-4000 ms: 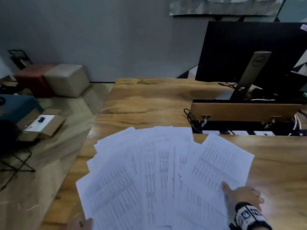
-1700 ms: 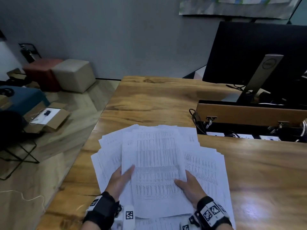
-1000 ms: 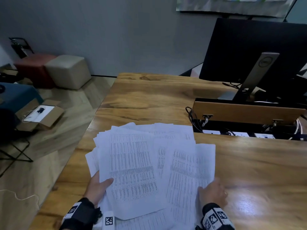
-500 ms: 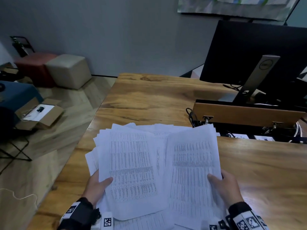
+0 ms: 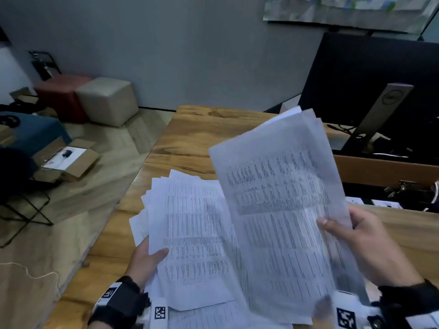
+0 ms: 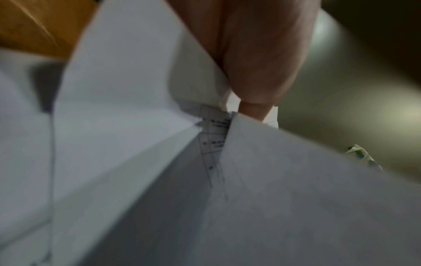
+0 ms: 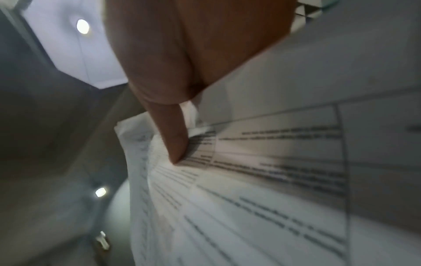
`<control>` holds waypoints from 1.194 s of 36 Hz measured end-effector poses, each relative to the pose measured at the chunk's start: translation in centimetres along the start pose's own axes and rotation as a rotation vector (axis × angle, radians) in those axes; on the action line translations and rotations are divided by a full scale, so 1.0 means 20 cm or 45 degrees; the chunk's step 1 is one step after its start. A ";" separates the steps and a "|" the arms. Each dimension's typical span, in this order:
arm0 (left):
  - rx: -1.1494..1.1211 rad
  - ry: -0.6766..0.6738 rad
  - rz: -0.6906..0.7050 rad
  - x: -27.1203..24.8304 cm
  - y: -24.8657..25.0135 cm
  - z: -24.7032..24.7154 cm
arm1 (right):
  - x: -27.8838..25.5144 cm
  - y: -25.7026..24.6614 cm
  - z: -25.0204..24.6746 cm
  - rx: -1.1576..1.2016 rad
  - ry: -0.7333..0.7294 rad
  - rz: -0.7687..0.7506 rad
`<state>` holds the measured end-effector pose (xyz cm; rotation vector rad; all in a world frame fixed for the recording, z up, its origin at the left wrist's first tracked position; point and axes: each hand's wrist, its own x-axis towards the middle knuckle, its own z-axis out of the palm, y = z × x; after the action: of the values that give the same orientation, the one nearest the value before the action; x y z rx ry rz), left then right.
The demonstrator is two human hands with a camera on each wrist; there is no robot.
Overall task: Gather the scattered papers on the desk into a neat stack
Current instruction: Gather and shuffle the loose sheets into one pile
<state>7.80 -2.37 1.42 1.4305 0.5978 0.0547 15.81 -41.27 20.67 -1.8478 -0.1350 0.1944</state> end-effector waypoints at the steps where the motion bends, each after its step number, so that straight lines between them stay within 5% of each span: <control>1: -0.010 0.000 -0.010 0.01 -0.01 0.00 | 0.01 -0.02 0.00 0.104 -0.022 0.006; 8: -0.042 -0.060 -0.084 0.06 -0.07 -0.01 | 0.10 0.05 0.05 0.566 -0.068 0.232; 19: 0.028 -0.075 -0.221 0.05 -0.11 0.10 | 0.18 0.73 0.50 0.024 0.056 0.514; 25: 0.008 0.049 -0.336 0.01 -0.11 0.18 | 0.13 0.80 0.66 -0.096 -0.080 0.549; 30: 0.191 -0.044 -0.261 0.01 -0.13 0.22 | 0.10 0.80 0.73 -0.179 -0.220 0.549; 33: 0.249 0.008 -0.235 0.02 -0.13 0.17 | 0.11 0.83 0.71 -0.340 -0.056 0.537; 37: 0.152 0.059 -0.192 0.01 -0.10 0.07 | 0.13 0.90 0.62 -0.991 0.228 0.670; 43: 0.144 0.035 -0.208 0.06 -0.15 -0.03 | 0.17 0.93 0.59 -1.053 0.246 0.787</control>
<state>7.70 -1.93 -1.82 1.4874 0.7479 -0.0901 16.53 -34.88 -0.67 -2.6781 0.5828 0.4290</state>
